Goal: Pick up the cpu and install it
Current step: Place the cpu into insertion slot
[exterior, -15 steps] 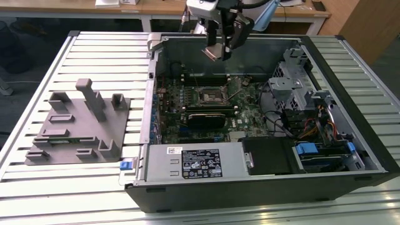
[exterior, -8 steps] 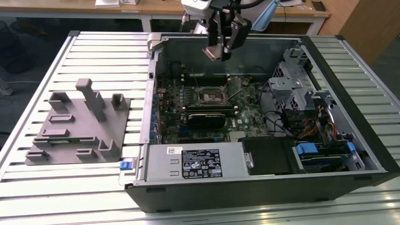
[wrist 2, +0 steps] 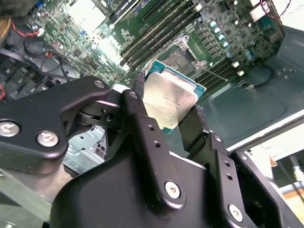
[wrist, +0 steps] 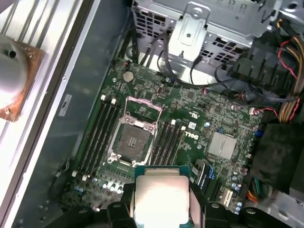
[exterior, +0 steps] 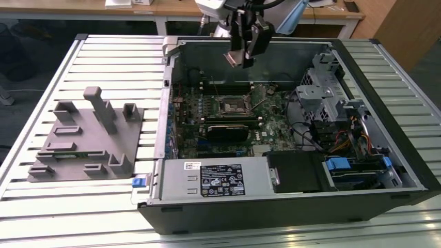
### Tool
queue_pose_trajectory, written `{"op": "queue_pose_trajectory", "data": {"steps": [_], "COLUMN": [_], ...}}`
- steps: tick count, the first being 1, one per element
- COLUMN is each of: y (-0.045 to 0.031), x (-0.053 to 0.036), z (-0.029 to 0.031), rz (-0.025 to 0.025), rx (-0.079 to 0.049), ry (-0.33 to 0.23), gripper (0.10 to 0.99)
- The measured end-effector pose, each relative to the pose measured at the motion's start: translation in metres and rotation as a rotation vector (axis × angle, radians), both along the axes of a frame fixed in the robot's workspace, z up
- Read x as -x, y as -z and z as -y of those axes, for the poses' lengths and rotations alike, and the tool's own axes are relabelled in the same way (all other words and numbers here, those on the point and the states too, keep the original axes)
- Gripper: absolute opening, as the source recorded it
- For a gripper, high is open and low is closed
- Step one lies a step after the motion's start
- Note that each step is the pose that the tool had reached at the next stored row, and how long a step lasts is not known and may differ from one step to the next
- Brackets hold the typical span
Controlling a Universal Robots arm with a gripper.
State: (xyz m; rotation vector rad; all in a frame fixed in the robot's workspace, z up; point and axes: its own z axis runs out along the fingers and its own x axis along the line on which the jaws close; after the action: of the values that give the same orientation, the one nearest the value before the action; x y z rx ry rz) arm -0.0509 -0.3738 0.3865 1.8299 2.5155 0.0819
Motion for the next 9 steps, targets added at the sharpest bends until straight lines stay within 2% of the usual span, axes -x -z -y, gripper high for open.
{"op": "queue_pose_trajectory", "data": {"steps": [9], "y": [0.0011], "x": [0.0000], "z": [0.0000], "rz": [-0.0001], "rx": [0.000], "ry": [0.150], "gripper": [0.541]}}
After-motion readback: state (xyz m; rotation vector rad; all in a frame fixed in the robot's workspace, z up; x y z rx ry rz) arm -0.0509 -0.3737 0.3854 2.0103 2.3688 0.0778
